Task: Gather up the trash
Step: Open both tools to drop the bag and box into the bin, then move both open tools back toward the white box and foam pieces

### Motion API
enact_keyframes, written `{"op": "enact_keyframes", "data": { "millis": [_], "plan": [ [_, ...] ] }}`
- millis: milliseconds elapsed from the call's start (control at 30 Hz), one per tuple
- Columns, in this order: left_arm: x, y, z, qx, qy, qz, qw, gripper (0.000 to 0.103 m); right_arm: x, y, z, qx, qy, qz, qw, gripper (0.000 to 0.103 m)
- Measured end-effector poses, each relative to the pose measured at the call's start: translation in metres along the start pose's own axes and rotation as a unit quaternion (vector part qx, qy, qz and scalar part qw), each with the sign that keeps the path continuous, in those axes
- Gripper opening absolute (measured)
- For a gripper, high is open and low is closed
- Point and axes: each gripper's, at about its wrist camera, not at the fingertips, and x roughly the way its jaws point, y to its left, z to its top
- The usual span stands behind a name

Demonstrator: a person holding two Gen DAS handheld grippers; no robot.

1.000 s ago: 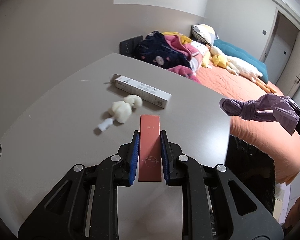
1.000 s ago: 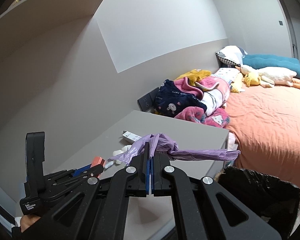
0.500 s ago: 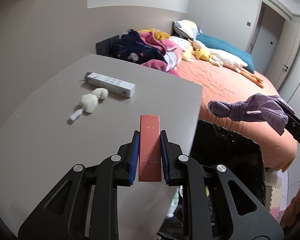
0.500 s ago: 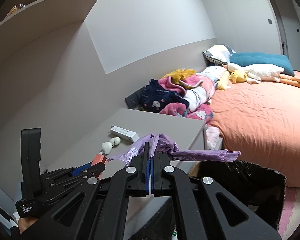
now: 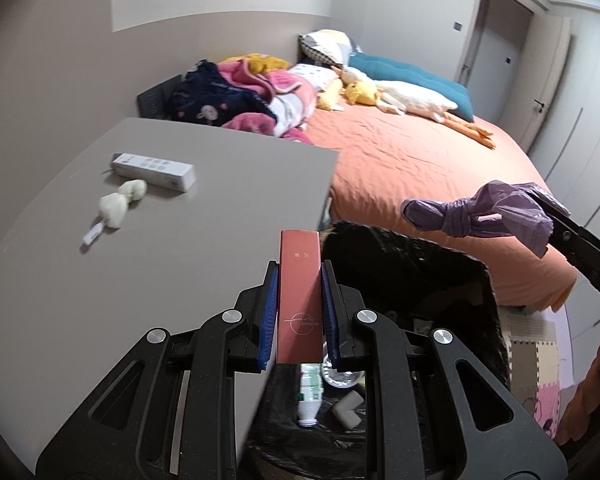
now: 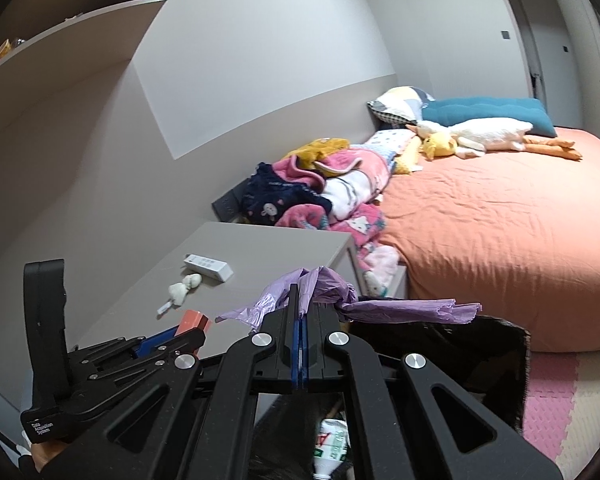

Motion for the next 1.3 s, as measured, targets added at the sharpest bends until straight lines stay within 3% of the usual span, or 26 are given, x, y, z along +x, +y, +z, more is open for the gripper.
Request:
{"op": "enact_keyframes", "data": {
  "millis": [233, 267, 333, 367, 433, 633, 1300],
  "plan": [
    [0.011, -0.029, -0.003, 0.029, 0.024, -0.055, 0.9978, 0.022, -0.009, -0.023, -0.002, 0.013, 0.014, -0.022, 1.000, 0.001],
    [0.013, -0.034, -0.004, 0.038, 0.033, -0.063, 0.9967, 0.047, -0.011, -0.027, -0.001, 0.017, 0.016, -0.025, 0.999, 0.007],
    [0.012, -0.041, -0.006, 0.047, 0.034, -0.059, 0.9966, 0.095, -0.014, -0.033, 0.000, 0.022, 0.014, -0.035, 0.999, 0.051],
    [0.010, -0.043, -0.007, 0.050, 0.020, -0.057, 0.9969, 0.096, -0.017, -0.036, 0.000, 0.026, 0.008, -0.049, 0.998, 0.075],
    [0.009, -0.046, -0.007, 0.061, 0.013, -0.054, 0.9966, 0.097, -0.024, -0.040, 0.000, 0.027, -0.012, -0.070, 0.997, 0.076],
    [0.009, -0.037, -0.004, 0.051, 0.010, -0.040, 0.9979, 0.097, -0.027, -0.057, -0.001, 0.051, -0.013, -0.085, 0.995, 0.078],
    [0.002, -0.001, -0.005, 0.043, -0.008, 0.004, 0.9990, 0.097, 0.003, -0.017, -0.002, 0.011, 0.007, -0.049, 0.999, 0.078]
  ]
}}
